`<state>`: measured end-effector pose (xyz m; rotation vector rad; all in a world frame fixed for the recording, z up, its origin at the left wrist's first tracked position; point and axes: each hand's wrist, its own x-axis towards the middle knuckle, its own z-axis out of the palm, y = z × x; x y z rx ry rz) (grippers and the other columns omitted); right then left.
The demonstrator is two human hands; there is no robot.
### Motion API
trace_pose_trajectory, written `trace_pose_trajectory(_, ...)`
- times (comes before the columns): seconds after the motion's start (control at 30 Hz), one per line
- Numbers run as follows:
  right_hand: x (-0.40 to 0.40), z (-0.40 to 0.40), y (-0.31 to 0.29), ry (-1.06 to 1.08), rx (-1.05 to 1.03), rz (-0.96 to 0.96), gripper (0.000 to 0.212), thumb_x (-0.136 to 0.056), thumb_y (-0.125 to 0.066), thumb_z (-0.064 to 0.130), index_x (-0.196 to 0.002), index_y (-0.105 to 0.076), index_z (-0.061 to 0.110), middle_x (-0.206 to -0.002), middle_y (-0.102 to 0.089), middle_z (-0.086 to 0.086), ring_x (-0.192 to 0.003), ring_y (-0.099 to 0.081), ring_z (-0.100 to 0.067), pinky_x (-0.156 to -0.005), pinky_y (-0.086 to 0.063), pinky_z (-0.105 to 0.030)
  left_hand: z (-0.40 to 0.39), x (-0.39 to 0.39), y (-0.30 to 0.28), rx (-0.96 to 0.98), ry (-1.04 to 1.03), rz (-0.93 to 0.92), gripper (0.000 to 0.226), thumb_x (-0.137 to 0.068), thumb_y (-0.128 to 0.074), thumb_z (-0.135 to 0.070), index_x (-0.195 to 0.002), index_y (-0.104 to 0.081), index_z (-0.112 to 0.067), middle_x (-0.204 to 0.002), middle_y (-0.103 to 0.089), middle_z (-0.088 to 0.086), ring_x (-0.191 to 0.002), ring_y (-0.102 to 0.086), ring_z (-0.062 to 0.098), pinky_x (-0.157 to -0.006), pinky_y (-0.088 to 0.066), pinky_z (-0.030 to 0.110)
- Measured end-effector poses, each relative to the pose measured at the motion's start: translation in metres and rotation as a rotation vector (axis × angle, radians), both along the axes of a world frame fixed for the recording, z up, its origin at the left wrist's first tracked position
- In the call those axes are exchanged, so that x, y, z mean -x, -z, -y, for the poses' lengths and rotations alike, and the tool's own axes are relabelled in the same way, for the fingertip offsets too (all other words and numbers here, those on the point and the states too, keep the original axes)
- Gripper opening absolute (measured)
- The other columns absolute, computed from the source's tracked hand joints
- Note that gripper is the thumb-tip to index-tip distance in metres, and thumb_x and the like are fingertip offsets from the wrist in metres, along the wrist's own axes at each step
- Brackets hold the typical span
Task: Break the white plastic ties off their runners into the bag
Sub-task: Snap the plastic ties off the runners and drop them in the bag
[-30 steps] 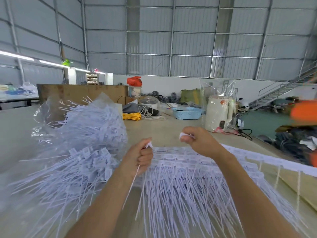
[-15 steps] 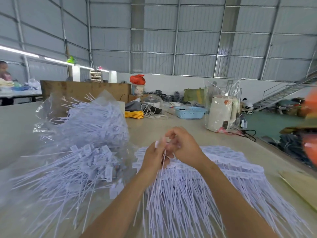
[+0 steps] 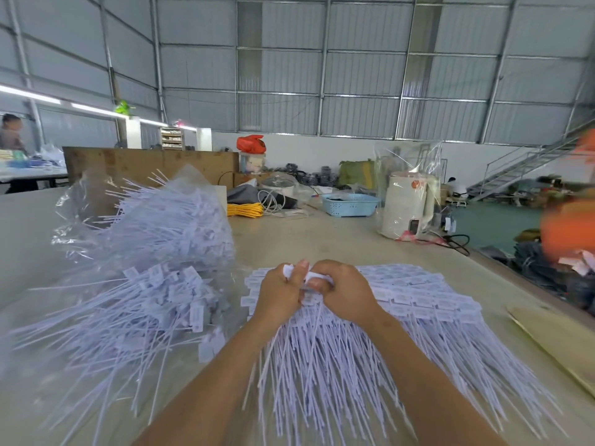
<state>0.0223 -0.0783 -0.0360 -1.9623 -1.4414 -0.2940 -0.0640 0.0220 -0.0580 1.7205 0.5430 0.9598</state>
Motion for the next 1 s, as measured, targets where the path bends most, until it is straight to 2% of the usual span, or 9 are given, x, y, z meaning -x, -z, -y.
trace_pose_trajectory(0.1, 0.000, 0.004, 0.003, 0.063, 0.001, 0.151, 0.013, -0.092, -0.053, 0.017, -0.095, -0.066, 0.014, -0.096, -0.065, -0.001, -0.088, -0.059, -0.026, -0.074, -0.044, -0.032, 0.001, 0.002, -0.009, 0.017, -0.001, -0.157, 0.048, -0.094, -0.052, -0.042, -0.054, -0.049, -0.016, -0.032, -0.042, -0.005, -0.032, -0.039, 0.012, -0.043, -0.029, 0.022)
trace_pose_trajectory(0.2, -0.002, 0.006, 0.005, 0.089, 0.038, 0.287, 0.018, -0.092, -0.051, 0.015, -0.100, -0.065, 0.021, -0.107, -0.063, 0.009, -0.094, -0.060, -0.019, -0.073, -0.026, -0.027, 0.007, 0.009, -0.021, 0.145, 0.047, -0.357, 0.049, -0.096, -0.048, -0.044, -0.061, -0.053, -0.010, -0.031, -0.041, -0.005, -0.024, -0.033, 0.010, -0.034, -0.023, 0.012)
trace_pose_trajectory(0.33, -0.017, 0.007, 0.012, 0.104, 0.030, 0.221, 0.013, -0.093, -0.051, 0.014, -0.095, -0.064, 0.015, -0.099, -0.064, 0.000, -0.093, -0.060, -0.026, -0.074, -0.037, -0.030, 0.016, 0.034, -0.053, 0.490, 0.457, -0.473, 0.043, -0.098, -0.041, -0.047, -0.068, -0.045, -0.016, -0.034, -0.029, -0.009, -0.023, -0.021, 0.002, -0.026, -0.013, 0.011)
trace_pose_trajectory(0.43, -0.030, 0.010, 0.022, 0.145, 0.048, 0.098, 0.014, -0.094, -0.051, 0.015, -0.098, -0.064, 0.011, -0.101, -0.065, -0.008, -0.095, -0.061, -0.030, -0.075, -0.043, -0.034, 0.017, 0.051, -0.077, 0.437, 0.595, -0.360, 0.043, -0.096, -0.041, -0.050, -0.070, -0.050, -0.016, -0.038, -0.028, -0.010, -0.026, -0.022, 0.001, -0.027, -0.015, 0.011)
trace_pose_trajectory(0.6, -0.029, 0.007, 0.022, 0.078, -0.002, -0.012, 0.016, -0.095, -0.052, 0.019, -0.103, -0.064, 0.012, -0.105, -0.064, -0.008, -0.098, -0.058, -0.029, -0.084, -0.045, -0.036, -0.021, 0.084, -0.107, 0.059, 0.105, -0.140, 0.042, -0.098, -0.042, -0.045, -0.085, -0.056, -0.009, -0.053, -0.040, -0.002, -0.033, -0.029, 0.005, -0.037, -0.020, 0.014)
trace_pose_trajectory(0.7, -0.028, 0.009, 0.021, 0.050, -0.020, 0.010, 0.016, -0.095, -0.053, 0.016, -0.099, -0.066, 0.007, -0.101, -0.063, -0.013, -0.096, -0.056, -0.032, -0.081, -0.045, -0.040, -0.062, 0.110, -0.121, 0.141, -0.081, 0.162, 0.032, -0.101, -0.040, -0.037, -0.090, -0.055, -0.011, -0.059, -0.043, 0.000, -0.034, -0.030, 0.005, -0.036, -0.020, 0.014)
trace_pose_trajectory(0.8, -0.027, 0.010, 0.021, 0.049, -0.001, 0.006, 0.017, -0.095, -0.053, 0.015, -0.101, -0.066, 0.006, -0.103, -0.065, -0.015, -0.098, -0.057, -0.032, -0.082, -0.044, -0.039, -0.091, 0.134, -0.131, 0.136, -0.054, 0.387, 0.029, -0.101, -0.040, -0.035, -0.082, -0.054, -0.019, -0.054, -0.049, -0.005, -0.035, -0.032, 0.004, -0.034, -0.023, 0.013)
trace_pose_trajectory(0.9, -0.027, 0.009, 0.022, 0.040, 0.021, -0.006, 0.019, -0.095, -0.052, 0.017, -0.105, -0.066, 0.008, -0.108, -0.066, -0.012, -0.102, -0.057, -0.030, -0.085, -0.045, -0.038, -0.108, 0.140, -0.115, -0.240, -0.089, -0.100, 0.025, -0.099, -0.045, -0.034, -0.090, -0.062, -0.017, -0.053, -0.059, -0.009, -0.042, -0.044, 0.005, -0.039, -0.034, 0.014)
trace_pose_trajectory(1.0, -0.026, 0.010, 0.022, 0.066, 0.052, -0.022, 0.026, -0.096, -0.051, 0.022, -0.116, -0.063, 0.011, -0.123, -0.061, -0.009, -0.114, -0.054, -0.028, -0.095, -0.042, -0.036, -0.120, 0.135, -0.083, -0.567, -0.098, -0.724, 0.033, -0.098, -0.047, -0.032, -0.111, -0.058, -0.002, -0.085, -0.068, 0.002, -0.078, -0.061, 0.013, -0.072, -0.049, 0.024)
